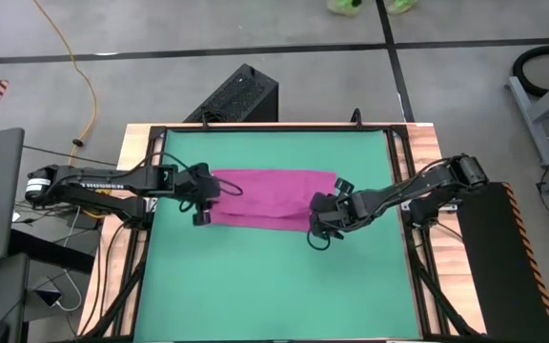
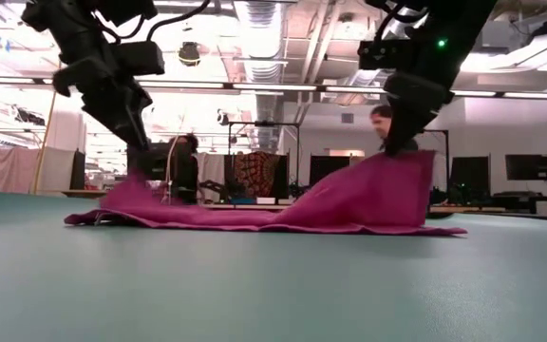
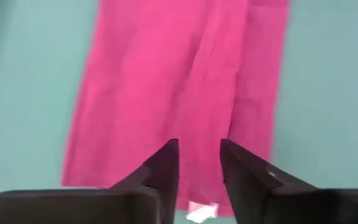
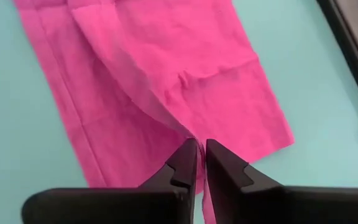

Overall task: Roll towel
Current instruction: Fold the pink towel

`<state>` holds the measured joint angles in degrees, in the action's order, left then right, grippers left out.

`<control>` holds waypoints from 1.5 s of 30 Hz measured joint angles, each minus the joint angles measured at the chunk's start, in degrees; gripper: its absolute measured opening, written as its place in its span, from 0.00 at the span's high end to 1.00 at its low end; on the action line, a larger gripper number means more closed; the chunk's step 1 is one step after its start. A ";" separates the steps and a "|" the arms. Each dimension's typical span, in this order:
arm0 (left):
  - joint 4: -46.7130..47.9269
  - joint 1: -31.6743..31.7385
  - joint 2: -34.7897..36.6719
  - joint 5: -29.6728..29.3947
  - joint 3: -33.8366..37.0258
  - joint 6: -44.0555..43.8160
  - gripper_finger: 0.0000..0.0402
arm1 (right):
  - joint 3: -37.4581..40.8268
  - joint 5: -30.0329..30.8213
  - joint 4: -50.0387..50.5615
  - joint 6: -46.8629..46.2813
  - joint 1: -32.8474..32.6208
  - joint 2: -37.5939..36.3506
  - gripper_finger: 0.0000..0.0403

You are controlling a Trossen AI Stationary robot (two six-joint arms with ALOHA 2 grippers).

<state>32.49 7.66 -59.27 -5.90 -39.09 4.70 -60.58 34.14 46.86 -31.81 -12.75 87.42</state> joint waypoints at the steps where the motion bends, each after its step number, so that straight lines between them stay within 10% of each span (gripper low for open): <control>1: 0.51 0.00 0.00 0.78 0.00 0.20 0.68 | 0.00 -0.45 -0.04 0.51 0.00 0.00 0.85; 21: -6.16 5.37 0.02 10.09 1.85 10.26 0.58 | 0.00 -4.29 -0.19 2.50 -0.02 0.00 0.66; 45: -11.72 15.39 0.00 7.11 13.64 -9.78 0.58 | 0.00 -4.23 -1.28 3.99 0.02 0.02 0.66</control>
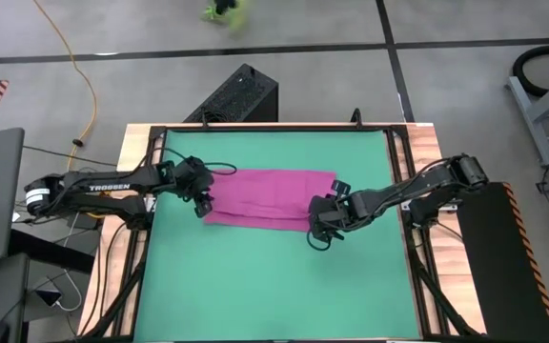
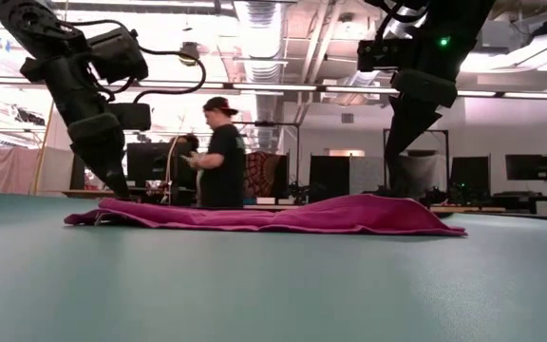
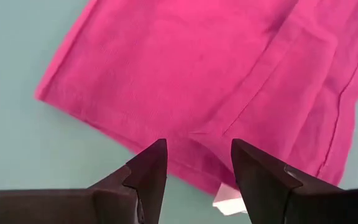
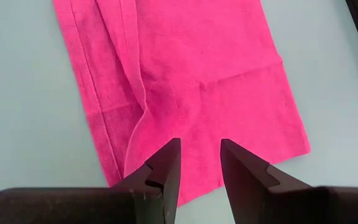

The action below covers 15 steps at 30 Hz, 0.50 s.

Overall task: Roll towel
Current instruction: Fold the pink towel

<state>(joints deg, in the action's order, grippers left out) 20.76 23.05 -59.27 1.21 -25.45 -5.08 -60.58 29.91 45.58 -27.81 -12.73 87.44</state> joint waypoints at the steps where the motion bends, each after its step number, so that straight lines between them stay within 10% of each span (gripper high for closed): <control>1: -0.59 0.00 0.00 0.06 0.23 -0.39 0.58 | 0.00 0.00 -0.05 0.00 0.00 0.00 0.66; 15: -1.94 0.00 -5.23 2.62 0.37 -2.89 0.58 | 0.00 0.07 -1.10 -0.02 0.00 0.00 0.66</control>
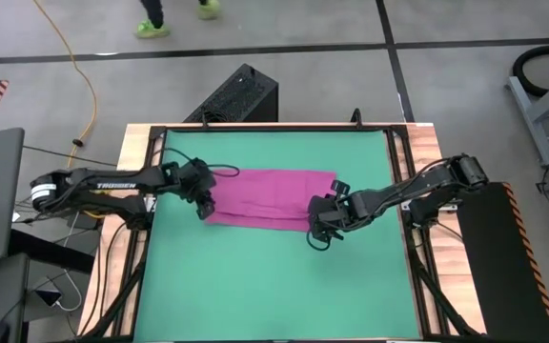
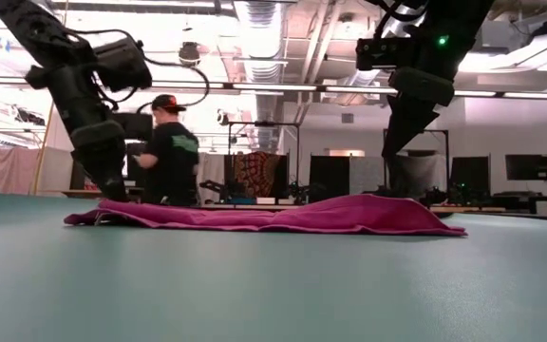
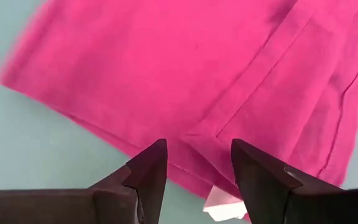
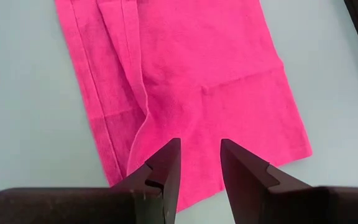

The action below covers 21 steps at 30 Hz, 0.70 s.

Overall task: Roll towel
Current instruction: Fold the pink towel

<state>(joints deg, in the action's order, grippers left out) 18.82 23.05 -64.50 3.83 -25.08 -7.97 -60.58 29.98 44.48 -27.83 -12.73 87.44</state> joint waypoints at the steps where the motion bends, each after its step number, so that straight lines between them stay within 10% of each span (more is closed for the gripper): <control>1: -0.30 0.00 -1.22 0.52 0.00 -0.10 0.58 | 0.00 -0.01 -0.01 -0.02 0.00 0.00 0.66; 21: -1.97 -0.21 -0.91 1.42 -1.86 2.11 0.99 | 0.02 0.04 -0.40 -0.24 -1.42 0.00 0.66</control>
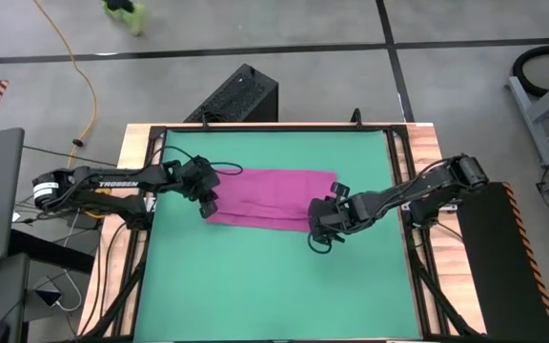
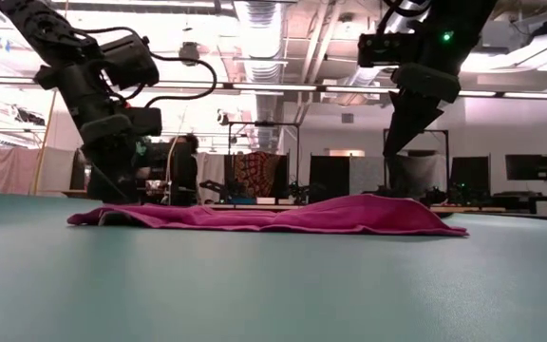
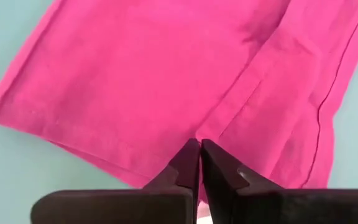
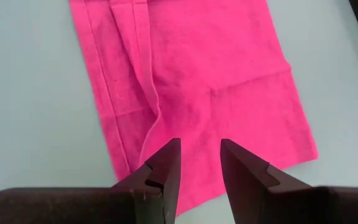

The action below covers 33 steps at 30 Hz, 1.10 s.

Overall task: Roll towel
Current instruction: Fold the pink towel

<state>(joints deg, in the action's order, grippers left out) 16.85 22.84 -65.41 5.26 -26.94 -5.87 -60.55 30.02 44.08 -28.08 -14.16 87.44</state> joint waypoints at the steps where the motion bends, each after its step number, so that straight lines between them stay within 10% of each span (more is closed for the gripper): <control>1: 0.23 -0.25 0.01 -0.03 0.00 0.02 1.00 | 0.00 0.02 0.01 0.02 -0.08 0.00 0.66; 20: 2.21 -18.38 6.65 -10.60 -0.02 -10.80 1.00 | 0.00 0.02 0.06 0.09 -0.08 0.00 0.66; 28: 5.19 -19.95 9.57 -28.36 -0.02 -13.30 0.99 | -0.02 0.00 0.04 0.20 -0.08 0.00 0.66; 33: 4.88 -16.74 8.25 -20.05 -0.02 -14.33 0.89 | 0.00 0.00 -0.11 0.08 -0.11 0.00 0.66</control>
<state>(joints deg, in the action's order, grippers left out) 21.73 6.10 -57.16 -14.80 -26.96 -20.20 -60.55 30.02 43.97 -27.99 -14.26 87.44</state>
